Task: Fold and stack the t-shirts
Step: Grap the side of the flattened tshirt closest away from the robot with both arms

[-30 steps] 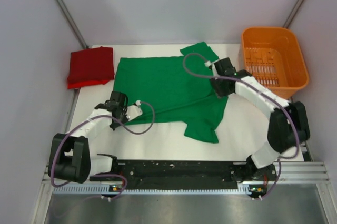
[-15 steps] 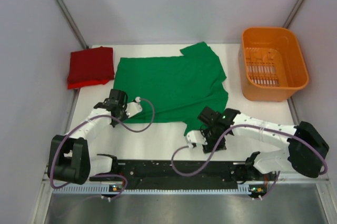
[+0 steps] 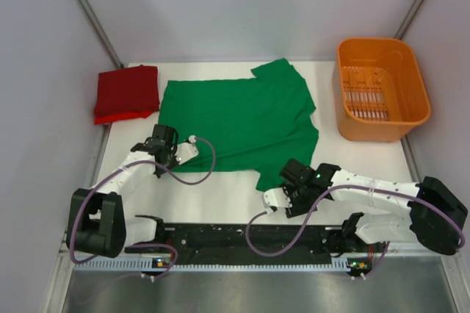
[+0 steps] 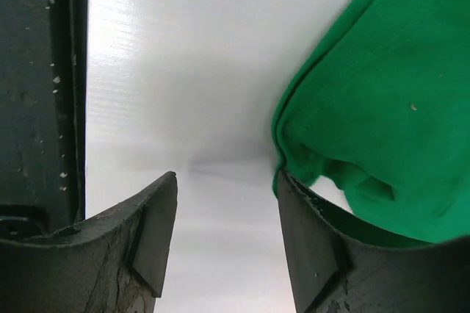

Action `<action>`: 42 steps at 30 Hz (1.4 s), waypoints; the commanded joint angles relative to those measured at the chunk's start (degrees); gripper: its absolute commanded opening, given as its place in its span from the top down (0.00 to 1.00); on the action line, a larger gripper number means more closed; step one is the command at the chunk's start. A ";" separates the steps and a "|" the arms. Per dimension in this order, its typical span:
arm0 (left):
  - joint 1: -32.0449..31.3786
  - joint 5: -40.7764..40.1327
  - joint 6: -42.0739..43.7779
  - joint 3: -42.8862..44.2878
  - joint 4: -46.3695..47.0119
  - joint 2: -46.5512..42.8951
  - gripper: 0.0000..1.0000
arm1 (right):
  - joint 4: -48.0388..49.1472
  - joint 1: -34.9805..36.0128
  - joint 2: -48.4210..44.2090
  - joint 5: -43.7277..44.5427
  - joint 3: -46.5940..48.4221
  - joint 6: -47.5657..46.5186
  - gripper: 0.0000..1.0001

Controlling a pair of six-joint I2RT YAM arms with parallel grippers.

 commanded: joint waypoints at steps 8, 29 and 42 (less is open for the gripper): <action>-0.02 -0.02 -0.02 2.34 0.55 -0.20 1.00 | -3.14 1.14 -8.45 -1.67 5.04 -3.99 0.37; -0.02 -0.64 -0.46 2.08 -2.17 -1.87 1.00 | 2.69 0.70 5.21 9.06 -0.16 5.93 1.00; -4.06 4.02 -4.15 6.47 -19.83 -5.21 1.00 | -26.05 0.87 -19.14 5.80 10.11 10.86 1.00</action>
